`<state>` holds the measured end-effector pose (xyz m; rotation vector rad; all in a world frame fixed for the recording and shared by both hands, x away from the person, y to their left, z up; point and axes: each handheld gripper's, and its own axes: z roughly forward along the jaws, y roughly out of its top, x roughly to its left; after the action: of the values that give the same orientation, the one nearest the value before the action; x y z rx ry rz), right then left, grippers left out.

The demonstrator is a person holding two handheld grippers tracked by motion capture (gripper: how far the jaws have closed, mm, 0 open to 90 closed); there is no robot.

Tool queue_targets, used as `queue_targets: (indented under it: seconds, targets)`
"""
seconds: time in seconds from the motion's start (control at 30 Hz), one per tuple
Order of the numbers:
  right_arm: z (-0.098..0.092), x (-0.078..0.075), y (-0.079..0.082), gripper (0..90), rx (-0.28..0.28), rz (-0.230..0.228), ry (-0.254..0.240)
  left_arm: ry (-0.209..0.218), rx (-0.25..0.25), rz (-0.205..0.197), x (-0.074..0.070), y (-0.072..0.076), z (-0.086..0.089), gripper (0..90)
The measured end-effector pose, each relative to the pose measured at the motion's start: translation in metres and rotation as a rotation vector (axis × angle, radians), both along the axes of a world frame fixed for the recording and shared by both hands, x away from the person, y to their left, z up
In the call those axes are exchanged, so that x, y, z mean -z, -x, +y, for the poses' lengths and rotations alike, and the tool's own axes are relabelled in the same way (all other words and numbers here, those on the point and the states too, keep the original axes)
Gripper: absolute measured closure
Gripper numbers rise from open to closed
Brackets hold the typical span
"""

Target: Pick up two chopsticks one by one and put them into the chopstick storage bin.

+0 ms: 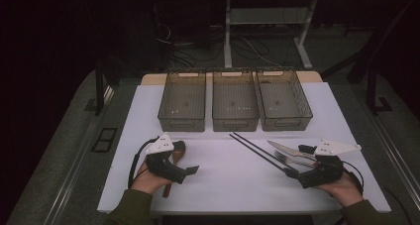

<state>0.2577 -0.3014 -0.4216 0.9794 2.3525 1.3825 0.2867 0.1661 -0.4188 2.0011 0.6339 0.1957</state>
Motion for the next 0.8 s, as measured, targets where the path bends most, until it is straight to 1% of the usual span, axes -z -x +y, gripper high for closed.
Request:
queue_targets:
  seconds: [0.17,0.23,0.27,0.33,0.4,0.47,0.53,0.63,0.73,0.8]
  targets:
    - [0.000,0.000,0.000,0.2,0.001,0.006,0.000,0.004,-0.001,0.002,0.000,0.000,0.000,0.0]
    - [-0.001,0.000,0.000,0.2,0.004,0.010,0.000,0.013,-0.005,0.004,0.000,0.001,0.001,0.0]
    - [-0.001,0.000,-0.001,0.2,0.002,0.003,0.000,0.016,-0.006,0.003,0.000,0.001,0.001,0.0]
    - [-0.001,-0.001,-0.001,0.3,0.001,0.007,-0.002,0.016,-0.007,0.004,0.000,0.001,0.001,0.0]
    - [-0.002,-0.001,-0.001,4.3,-0.002,0.012,-0.011,0.013,-0.009,0.005,0.000,0.001,0.001,0.0]
    - [-0.003,-0.002,-0.001,4.3,-0.004,0.014,-0.020,0.016,-0.009,0.003,0.000,0.001,0.001,0.0]
    - [-0.002,-0.002,-0.002,4.4,-0.003,0.019,-0.016,0.012,-0.008,0.000,0.000,0.002,0.001,0.0]
    - [0.001,-0.004,-0.004,5.5,-0.003,0.009,-0.014,0.015,-0.006,0.001,0.000,0.002,0.002,0.0]
    - [0.004,-0.006,-0.007,7.2,-0.005,0.015,-0.009,0.012,-0.005,0.002,0.001,0.001,0.002,0.0]
    - [0.005,-0.006,-0.010,8.5,-0.004,0.020,-0.020,0.011,-0.007,0.005,0.001,0.001,0.002,0.0]
